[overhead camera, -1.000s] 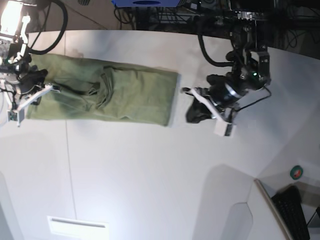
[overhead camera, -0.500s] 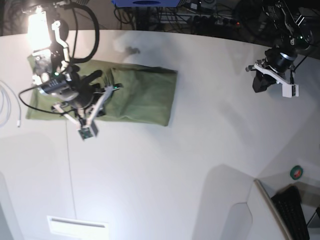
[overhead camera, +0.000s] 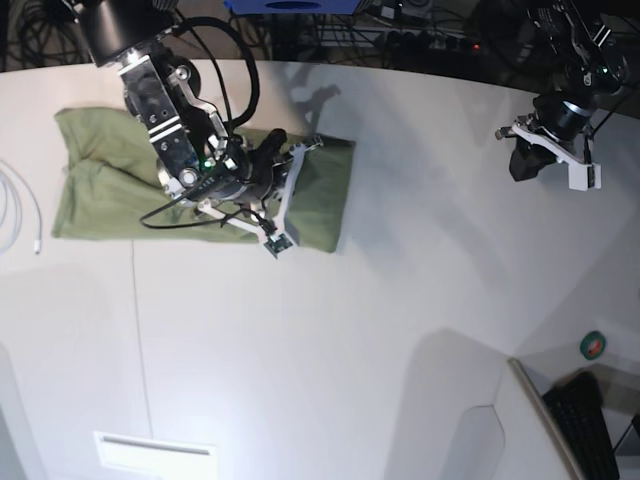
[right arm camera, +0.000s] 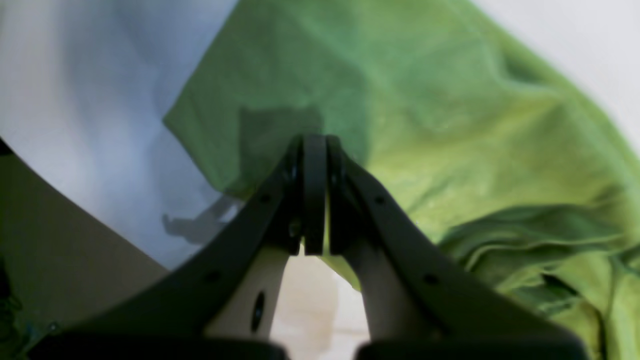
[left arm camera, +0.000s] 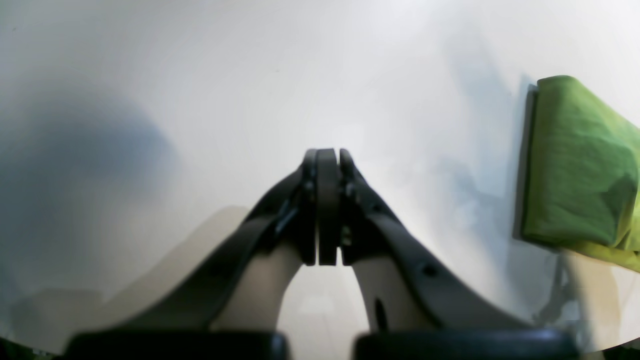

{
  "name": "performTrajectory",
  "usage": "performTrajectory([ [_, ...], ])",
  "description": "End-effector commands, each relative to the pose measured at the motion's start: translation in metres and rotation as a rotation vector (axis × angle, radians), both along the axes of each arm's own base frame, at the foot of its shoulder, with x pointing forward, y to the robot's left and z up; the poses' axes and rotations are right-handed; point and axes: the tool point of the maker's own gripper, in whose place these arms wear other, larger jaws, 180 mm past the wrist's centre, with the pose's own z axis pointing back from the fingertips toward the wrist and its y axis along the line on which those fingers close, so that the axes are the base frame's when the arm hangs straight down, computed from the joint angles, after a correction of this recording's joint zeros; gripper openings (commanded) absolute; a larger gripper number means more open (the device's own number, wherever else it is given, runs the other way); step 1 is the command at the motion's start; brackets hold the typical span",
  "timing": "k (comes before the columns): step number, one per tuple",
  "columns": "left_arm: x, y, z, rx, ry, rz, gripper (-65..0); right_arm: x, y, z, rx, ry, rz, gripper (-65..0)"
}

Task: Layout the t-shirt on the table in an organized manner, then fold the t-shirt properly
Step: 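Carry the right gripper's held end over toward the folded middle, then open the right gripper and raise it off the shirt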

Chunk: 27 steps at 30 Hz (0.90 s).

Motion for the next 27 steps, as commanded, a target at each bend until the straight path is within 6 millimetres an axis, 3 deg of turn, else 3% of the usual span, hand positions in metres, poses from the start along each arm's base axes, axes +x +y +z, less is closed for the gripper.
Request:
performTrajectory([
  [1, 0.008, 0.003, 0.013, 0.013, -0.052, -0.008, -65.0, 0.013, 0.0, 0.007, 0.008, -0.041, -0.006, -65.0],
  [9, 0.007, 0.006, 0.013, 0.018, -0.049, -0.008, -65.0, 0.005, -0.026, -0.022, -0.045, 0.008, -0.035, -65.0],
  [11, 0.007, 0.008, 0.014, 0.024, -0.049, -0.01, -65.0, 0.012, -0.045, -0.025, -0.047, 0.02, -0.109, -65.0],
  [15, 0.007, 0.008, 0.014, 0.023, -0.047, -0.009, -65.0, 0.023, -0.082, -0.023, -0.046, 0.014, -0.247, -65.0],
  [19, 0.007, 0.008, 0.013, 0.024, -0.046, -0.01, -65.0, 0.024, -0.108, -0.023, -0.053, 0.021, -0.329, -65.0],
  [24, 0.009, 0.008, 0.014, 0.023, -0.051, -0.009, -65.0, 0.015, -0.121, -0.025, -0.059, 0.033, -0.372, -65.0],
  [27, 0.01, 0.009, 0.015, 0.024, -0.053, -0.01, -65.0, 0.01, -0.123, -0.011, -0.065, 0.003, -0.356, -65.0],
])
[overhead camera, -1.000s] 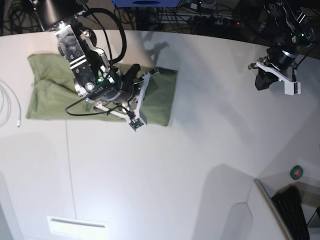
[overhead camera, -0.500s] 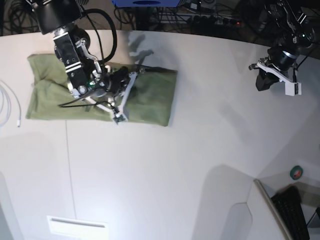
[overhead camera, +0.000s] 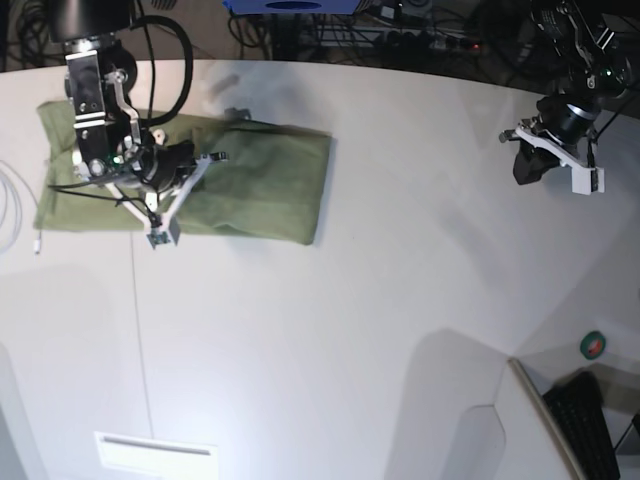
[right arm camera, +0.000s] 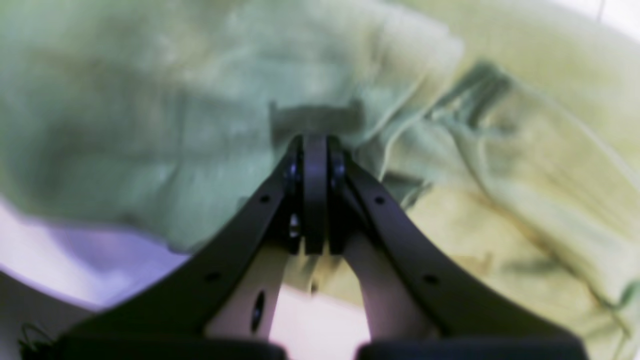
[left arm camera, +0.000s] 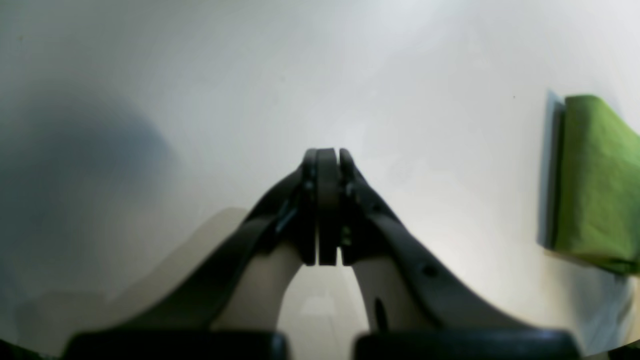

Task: Layout the t-shirt on the table in an organized manner, then fold the t-shirt properly
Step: 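Open the right gripper and raise it off the shirt, then press the folded shirt flat with the left gripper, then lift away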

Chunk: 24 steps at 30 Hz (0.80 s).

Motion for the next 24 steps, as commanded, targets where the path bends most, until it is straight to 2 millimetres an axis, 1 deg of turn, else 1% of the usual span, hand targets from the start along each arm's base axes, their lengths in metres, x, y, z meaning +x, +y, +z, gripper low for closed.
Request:
performTrajectory([
  [1, 0.006, 0.004, 0.012, 0.012, -0.046, -0.006, -65.0, 0.014, 0.004, 0.018, 0.015, -0.069, 0.003, -65.0],
  [2, 0.006, 0.004, 0.012, 0.012, -0.046, -0.006, -65.0, 0.015, 0.005, 0.024, 0.017, -0.086, 0.007, -65.0],
  [4, 0.006, 0.004, 0.012, 0.012, -0.046, -0.006, -65.0, 0.016, 0.006, 0.024, 0.018, -0.089, 0.009, -65.0],
  [5, 0.006, 0.004, 0.011, 0.012, -0.044, -0.006, -65.0, 0.017, 0.005, 0.019, 0.015, -0.075, 0.005, -65.0],
  [8, 0.006, 0.003, 0.011, 0.011, -0.043, -0.009, -65.0, 0.017, -0.001, -0.006, 0.005, 0.007, -0.009, -65.0],
  [10, 0.005, 0.001, 0.011, 0.012, -0.042, -0.018, -65.0, 0.02, -0.003, -0.01, 0.002, 0.019, -0.012, -65.0],
  [11, 0.006, 0.0, 0.012, 0.012, -0.044, -0.02, -65.0, 0.022, -0.001, -0.006, 0.004, 0.008, -0.01, -65.0],
  [13, 0.006, -0.002, 0.011, 0.008, -0.043, -0.022, -65.0, 0.03, 0.002, 0.013, 0.01, -0.054, -0.001, -65.0],
  [15, 0.01, -0.016, 0.009, -0.003, -0.041, -0.062, -65.0, 0.034, 0.002, 0.034, 0.011, -0.12, 0.003, -65.0],
  [16, 0.015, -0.028, 0.01, -0.008, -0.047, -0.1, -65.0, 0.039, 0.003, 0.047, 0.012, -0.163, 0.008, -65.0],
  [17, 0.019, -0.042, 0.012, -0.013, -0.055, -0.14, -65.0, 0.042, 0.002, 0.056, 0.013, -0.191, 0.007, -65.0],
  [19, 0.026, -0.079, 0.019, -0.024, -0.075, -0.249, -65.0, 0.043, -0.021, 0.065, -0.015, -0.215, -0.039, -65.0],
  [22, 0.036, -0.147, 0.028, -0.083, -0.116, -0.415, -65.0, 0.043, -0.057, 0.068, -0.039, -0.221, -0.146, -65.0],
  [23, 0.043, -0.172, 0.034, -0.11, -0.142, -0.473, -65.0, 0.043, -0.073, 0.07, -0.054, -0.226, -0.186, -65.0],
  [24, 0.047, -0.193, 0.039, -0.135, -0.158, -0.517, -65.0, 0.041, -0.086, 0.071, -0.065, -0.226, -0.222, -65.0],
])
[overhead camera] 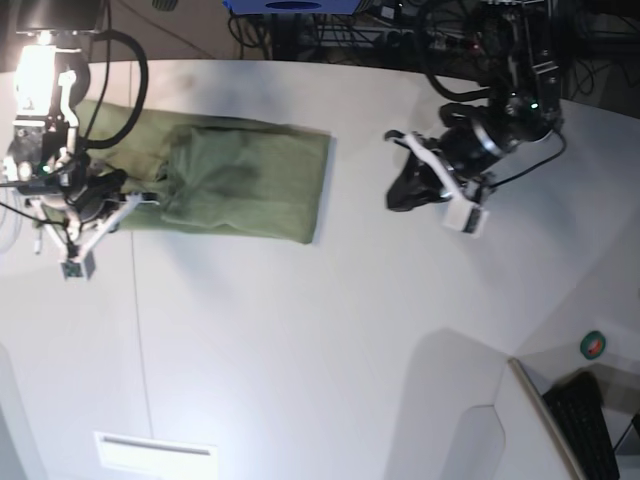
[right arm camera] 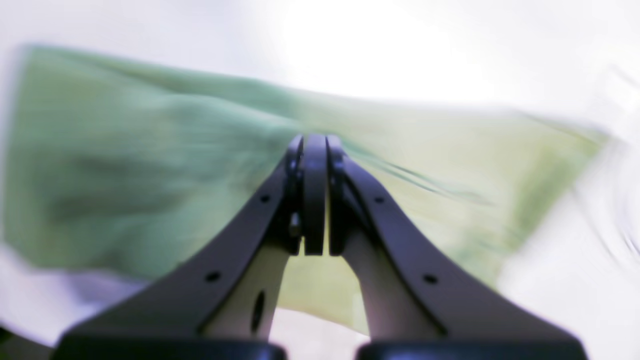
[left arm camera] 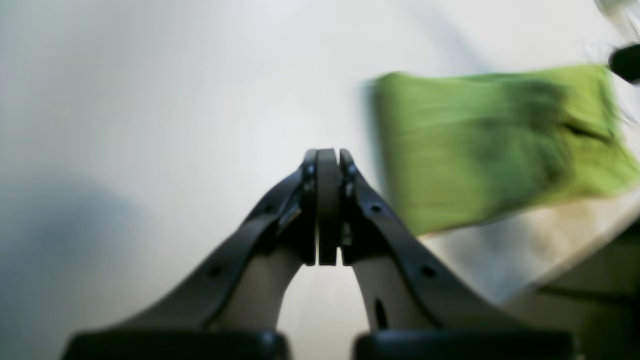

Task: Layout the t-shirt on the table in an organized manner, then fold the t-shirt properly
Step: 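Press the folded shirt flat with the left gripper, then lift away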

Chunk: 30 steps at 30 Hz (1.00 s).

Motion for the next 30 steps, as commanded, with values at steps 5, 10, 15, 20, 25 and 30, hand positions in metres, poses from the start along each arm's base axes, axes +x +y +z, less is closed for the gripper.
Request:
performTrajectory([
  [5, 0.016, -0.107, 0.028, -0.142, -0.068, -0.22, -65.0, -0.005, -0.077, 0.022, -0.062, -0.07, -0.186, -65.0],
  [10, 0.008, -0.169, -0.006, -0.146, 0.064, -0.358, -65.0, -0.033, -0.128, 0.015, -0.075, -0.036, -0.345, -65.0],
  [15, 0.003, -0.159, -0.05, -0.091, 0.199, -0.32, -65.0, -0.045, -0.14, 0.008, -0.073, -0.01, -0.288, -65.0],
  [20, 0.017, -0.105, -0.075, -0.05, 0.258, -0.193, -65.0, -0.048, -0.135, 0.002, -0.064, 0.009, -0.23, -65.0],
  [25, 0.024, -0.049, -0.089, -0.01, 0.286, -0.081, -65.0, -0.049, -0.127, -0.001, -0.053, 0.018, -0.181, -65.0],
  [30, 0.029, -0.023, -0.06, -0.024, 0.193, -0.028, -65.0, -0.049, -0.11, -0.005, -0.016, 0.008, -0.147, -65.0],
])
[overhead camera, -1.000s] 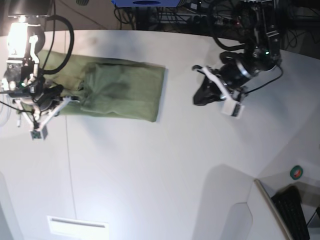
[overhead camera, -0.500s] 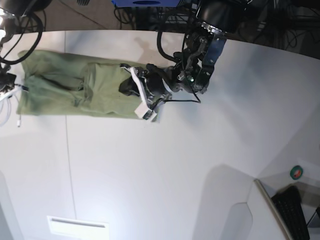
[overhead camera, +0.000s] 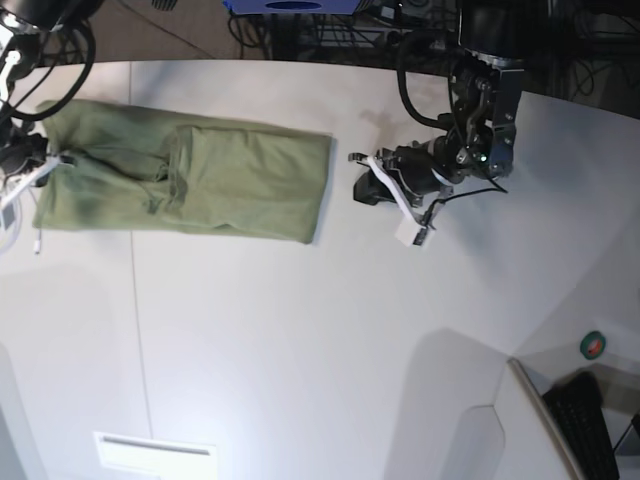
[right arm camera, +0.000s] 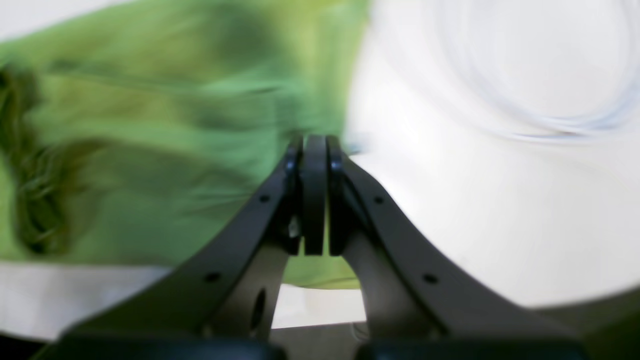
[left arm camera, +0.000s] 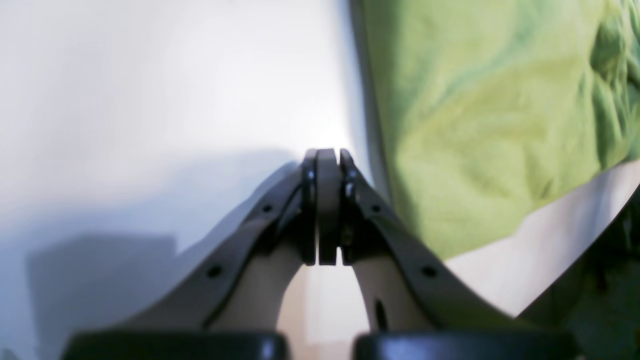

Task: Layout the t-shirt on the table in an organized manner, then fold the t-shirt properly
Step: 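Press the folded shirt flat with the left gripper, then lift away, then grasp opposite ends of the folded green shirt with both grippers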

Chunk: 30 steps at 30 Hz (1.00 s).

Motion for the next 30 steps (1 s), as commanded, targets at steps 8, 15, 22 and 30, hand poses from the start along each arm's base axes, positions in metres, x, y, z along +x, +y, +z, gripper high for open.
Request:
performTrajectory([
  [8, 0.022, -0.073, 0.09, -0.277, -0.213, -0.101, -65.0, 0.009, -0.024, 0.022, -0.024, -0.087, -0.06, -65.0],
  [15, 0.008, -0.154, 0.037, -0.281, 0.014, -0.229, -65.0, 0.006, -0.038, 0.027, -0.039, -0.097, -0.098, -65.0],
  [22, 0.008, -0.124, -0.001, -0.185, 0.111, -0.199, -65.0, -0.001, -0.052, 0.03, -0.06, -0.09, -0.12, -65.0],
  [30, 0.004, -0.062, -0.032, -0.109, 0.111, -0.097, -65.0, -0.006, -0.053, 0.028, -0.032, -0.045, -0.158, -65.0],
])
